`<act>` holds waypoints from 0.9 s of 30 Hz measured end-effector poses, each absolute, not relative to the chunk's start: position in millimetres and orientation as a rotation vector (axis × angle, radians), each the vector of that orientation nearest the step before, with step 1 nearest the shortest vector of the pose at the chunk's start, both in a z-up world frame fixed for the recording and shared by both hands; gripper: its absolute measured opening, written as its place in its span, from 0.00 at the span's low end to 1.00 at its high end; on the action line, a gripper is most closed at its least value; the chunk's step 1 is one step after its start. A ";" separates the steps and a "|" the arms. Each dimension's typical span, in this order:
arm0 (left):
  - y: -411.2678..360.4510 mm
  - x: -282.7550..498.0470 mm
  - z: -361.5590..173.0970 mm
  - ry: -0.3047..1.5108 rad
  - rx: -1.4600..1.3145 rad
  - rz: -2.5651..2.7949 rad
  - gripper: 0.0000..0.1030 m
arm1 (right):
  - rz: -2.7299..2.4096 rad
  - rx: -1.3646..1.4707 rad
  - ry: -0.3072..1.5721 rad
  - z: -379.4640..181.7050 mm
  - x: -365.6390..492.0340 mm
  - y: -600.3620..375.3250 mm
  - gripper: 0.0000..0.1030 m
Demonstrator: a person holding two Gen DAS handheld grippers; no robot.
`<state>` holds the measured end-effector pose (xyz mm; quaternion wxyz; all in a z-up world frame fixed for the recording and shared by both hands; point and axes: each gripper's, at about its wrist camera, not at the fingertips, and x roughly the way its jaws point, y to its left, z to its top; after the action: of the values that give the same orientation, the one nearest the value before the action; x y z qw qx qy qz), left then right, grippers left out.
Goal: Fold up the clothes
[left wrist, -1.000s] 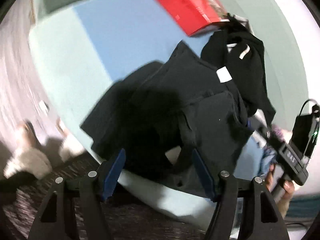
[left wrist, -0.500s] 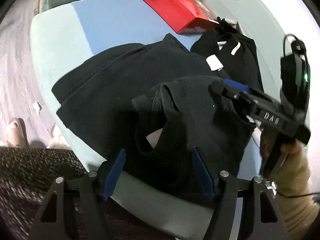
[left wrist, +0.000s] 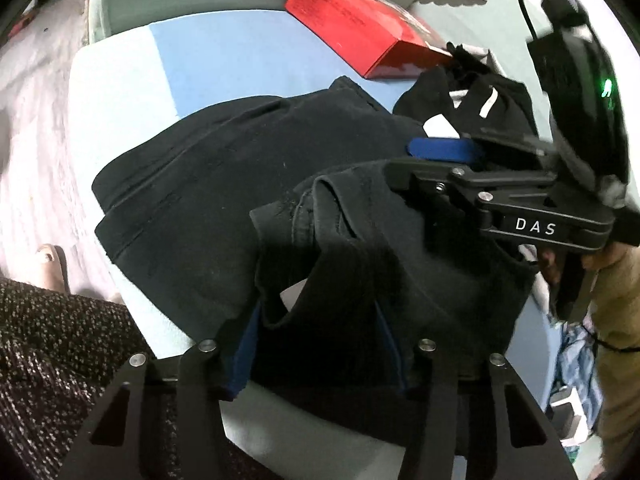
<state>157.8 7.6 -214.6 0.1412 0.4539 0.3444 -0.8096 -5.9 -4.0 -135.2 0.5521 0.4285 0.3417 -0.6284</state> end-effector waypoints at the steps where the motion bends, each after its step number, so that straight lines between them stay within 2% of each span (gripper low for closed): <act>1: 8.1 156.7 -214.8 0.985 1.310 -2.336 0.52 | -1.470 1.001 0.823 -137.1 -2.6 -7.9 0.52; 6: 8.7 157.6 -215.4 0.967 1.301 -2.338 0.50 | -1.428 1.013 0.910 -153.4 0.3 -19.0 0.52; 7: 9.0 158.1 -215.3 0.960 1.298 -2.339 0.49 | -1.427 1.019 0.900 -152.9 -0.4 -18.5 0.48; 8: 8.7 159.0 -214.9 0.951 1.291 -2.337 0.43 | -1.433 1.037 0.870 -151.0 -1.9 -16.3 0.35; 9: 8.7 160.2 -214.2 0.947 1.284 -2.334 0.34 | -1.442 1.045 0.850 -149.0 -2.0 -14.1 0.31; 10: 8.7 161.4 -213.5 0.943 1.277 -2.331 0.33 | -1.459 1.020 0.859 -146.5 2.2 -11.9 0.23; 11: 10.4 162.9 -211.5 0.933 1.271 -2.334 0.30 | -1.475 0.998 0.867 -143.7 6.1 -9.4 0.20; 18: 33.4 171.4 -189.8 0.816 1.214 -2.422 0.21 | -1.549 0.975 0.795 -121.4 21.5 13.0 0.15; 24: 28.2 172.9 -190.4 0.863 1.202 -2.405 0.20 | -1.563 0.975 0.753 -116.7 29.1 14.4 0.12; 25: 26.7 172.2 -192.1 0.868 1.207 -2.396 0.20 | -1.566 0.976 0.765 -119.4 29.8 13.0 0.14; 27: 23.3 169.9 -196.8 0.881 1.223 -2.376 0.20 | -1.536 1.010 0.785 -127.8 28.0 11.2 0.29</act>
<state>169.9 23.3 -196.8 0.1633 0.4287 0.3089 -0.8332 28.0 11.2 -127.8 0.5407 0.4251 0.3304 -0.6463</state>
